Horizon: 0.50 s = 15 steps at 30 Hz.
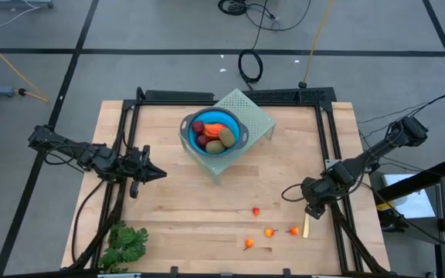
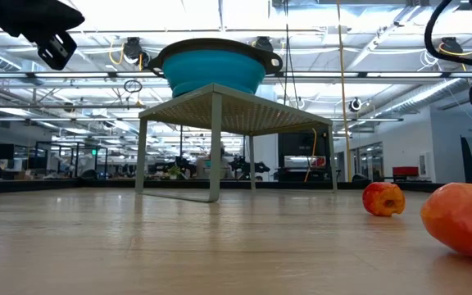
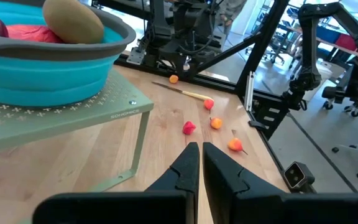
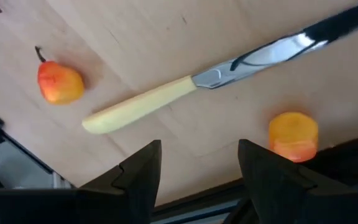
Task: Pick & Place Fruit
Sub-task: Put the peach into the collapsible colander on the shelf
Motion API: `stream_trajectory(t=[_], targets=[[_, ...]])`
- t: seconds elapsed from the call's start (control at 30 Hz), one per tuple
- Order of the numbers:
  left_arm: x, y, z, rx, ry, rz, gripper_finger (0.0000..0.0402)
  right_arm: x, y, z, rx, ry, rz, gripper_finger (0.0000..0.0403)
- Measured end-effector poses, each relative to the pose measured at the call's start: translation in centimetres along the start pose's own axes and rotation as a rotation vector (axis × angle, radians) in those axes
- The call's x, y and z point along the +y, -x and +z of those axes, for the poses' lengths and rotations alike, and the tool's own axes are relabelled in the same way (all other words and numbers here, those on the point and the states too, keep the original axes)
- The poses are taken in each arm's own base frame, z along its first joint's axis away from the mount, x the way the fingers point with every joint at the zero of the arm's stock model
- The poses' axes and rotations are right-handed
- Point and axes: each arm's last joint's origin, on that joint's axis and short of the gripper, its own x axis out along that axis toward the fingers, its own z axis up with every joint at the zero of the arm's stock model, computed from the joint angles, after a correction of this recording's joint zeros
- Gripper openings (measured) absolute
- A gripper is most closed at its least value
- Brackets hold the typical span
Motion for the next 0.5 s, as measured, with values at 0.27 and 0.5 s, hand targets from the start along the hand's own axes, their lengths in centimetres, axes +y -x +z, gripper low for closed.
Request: stream_trajectory(t=[0.27, 0.5], targets=[[0.0, 0.0, 0.0, 0.0, 0.007, 0.001, 0.0019, 0.02, 0.04, -0.05, 0.014, -0.117, 0.004, 0.0208], [0.0, 0.0, 0.0, 0.0, 0.009, 0.001, 0.0019, -0.59, 0.2, -0.22, 0.011, -0.209, -0.069, 0.0208]])
